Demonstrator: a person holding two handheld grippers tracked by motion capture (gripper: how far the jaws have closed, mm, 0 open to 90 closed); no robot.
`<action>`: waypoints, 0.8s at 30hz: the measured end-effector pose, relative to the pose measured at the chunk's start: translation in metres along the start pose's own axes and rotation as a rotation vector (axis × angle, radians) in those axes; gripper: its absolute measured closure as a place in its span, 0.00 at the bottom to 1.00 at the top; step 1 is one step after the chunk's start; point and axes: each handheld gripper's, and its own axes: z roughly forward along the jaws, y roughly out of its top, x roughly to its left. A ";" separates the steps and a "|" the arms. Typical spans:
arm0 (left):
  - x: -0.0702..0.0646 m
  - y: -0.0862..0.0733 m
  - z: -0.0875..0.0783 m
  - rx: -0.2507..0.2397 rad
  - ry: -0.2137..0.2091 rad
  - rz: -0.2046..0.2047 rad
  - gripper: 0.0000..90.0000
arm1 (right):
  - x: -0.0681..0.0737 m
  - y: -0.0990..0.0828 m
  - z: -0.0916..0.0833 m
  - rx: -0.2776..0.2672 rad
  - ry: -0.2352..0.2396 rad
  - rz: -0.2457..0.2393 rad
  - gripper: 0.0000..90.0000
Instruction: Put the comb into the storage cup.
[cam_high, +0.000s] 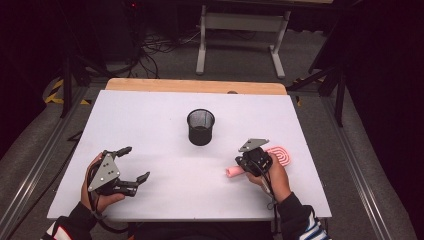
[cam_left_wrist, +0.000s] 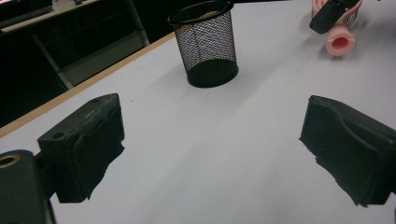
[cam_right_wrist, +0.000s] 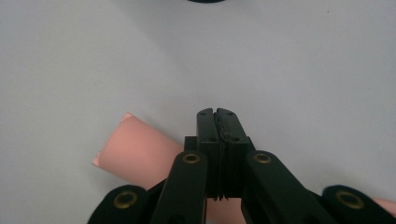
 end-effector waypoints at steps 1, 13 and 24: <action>0.000 0.000 0.000 0.000 0.000 0.000 0.08 | 0.000 0.000 0.000 0.000 0.000 0.000 0.99; 0.000 0.000 0.000 -0.002 0.003 -0.005 0.08 | 0.011 -0.010 -0.002 0.023 0.034 -0.039 0.99; 0.000 0.000 0.002 0.004 -0.002 -0.002 0.08 | -0.001 -0.035 -0.017 0.027 0.034 -0.014 0.98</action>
